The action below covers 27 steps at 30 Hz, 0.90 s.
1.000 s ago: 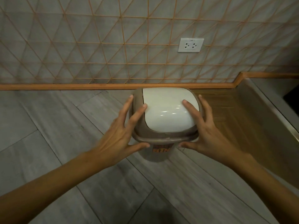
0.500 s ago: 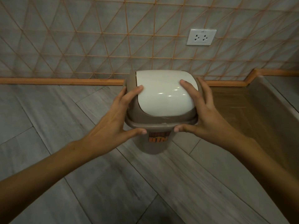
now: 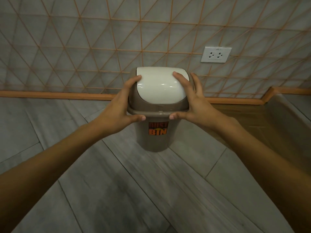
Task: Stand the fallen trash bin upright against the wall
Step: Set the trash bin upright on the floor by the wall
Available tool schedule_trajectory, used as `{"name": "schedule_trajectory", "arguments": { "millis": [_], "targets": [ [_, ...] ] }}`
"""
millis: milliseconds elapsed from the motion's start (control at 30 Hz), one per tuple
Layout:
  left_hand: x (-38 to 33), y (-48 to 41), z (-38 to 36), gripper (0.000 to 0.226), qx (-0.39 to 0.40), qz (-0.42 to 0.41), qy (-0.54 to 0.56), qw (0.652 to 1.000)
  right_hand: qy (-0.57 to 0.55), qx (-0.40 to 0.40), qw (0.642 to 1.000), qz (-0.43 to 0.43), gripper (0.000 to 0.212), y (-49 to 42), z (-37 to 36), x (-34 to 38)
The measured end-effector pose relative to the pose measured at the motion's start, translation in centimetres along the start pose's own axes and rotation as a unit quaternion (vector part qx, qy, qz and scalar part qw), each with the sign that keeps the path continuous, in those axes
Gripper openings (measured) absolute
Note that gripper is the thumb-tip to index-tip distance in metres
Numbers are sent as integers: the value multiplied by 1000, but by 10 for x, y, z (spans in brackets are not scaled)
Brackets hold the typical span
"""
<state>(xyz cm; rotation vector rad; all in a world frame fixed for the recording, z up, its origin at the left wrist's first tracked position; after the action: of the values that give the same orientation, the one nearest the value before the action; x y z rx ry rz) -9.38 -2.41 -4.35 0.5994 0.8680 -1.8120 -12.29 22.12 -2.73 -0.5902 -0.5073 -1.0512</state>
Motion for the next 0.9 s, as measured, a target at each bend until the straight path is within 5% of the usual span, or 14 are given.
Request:
{"name": "schedule_trajectory", "arguments": {
  "millis": [300,600,900],
  "targets": [
    [19,-50,4,109,-50,45,-47,997,29,-27,999,-9,113,-51,-5,-13],
    [28,-91,-5,103,-87,101,-64,989,235,-82,969,4,113,-96,-6,-13],
    [37,-112,-1,101,-93,104,-62,988,241,-72,968,-11,110,-117,-10,-15]
  ]
}}
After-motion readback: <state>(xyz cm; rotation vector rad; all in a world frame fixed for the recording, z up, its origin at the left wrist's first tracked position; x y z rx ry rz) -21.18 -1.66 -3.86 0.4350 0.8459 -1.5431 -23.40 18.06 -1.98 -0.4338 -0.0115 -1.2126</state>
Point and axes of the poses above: each hand's wrist, its own y-axis away from the middle knuckle, its own z-axis out of the back of the hand, x = y × z, the point moved 1 cm from there along -y, towards the middle knuckle, and after that the axes turned 2 degrees about -x, right-handed, at the moved point
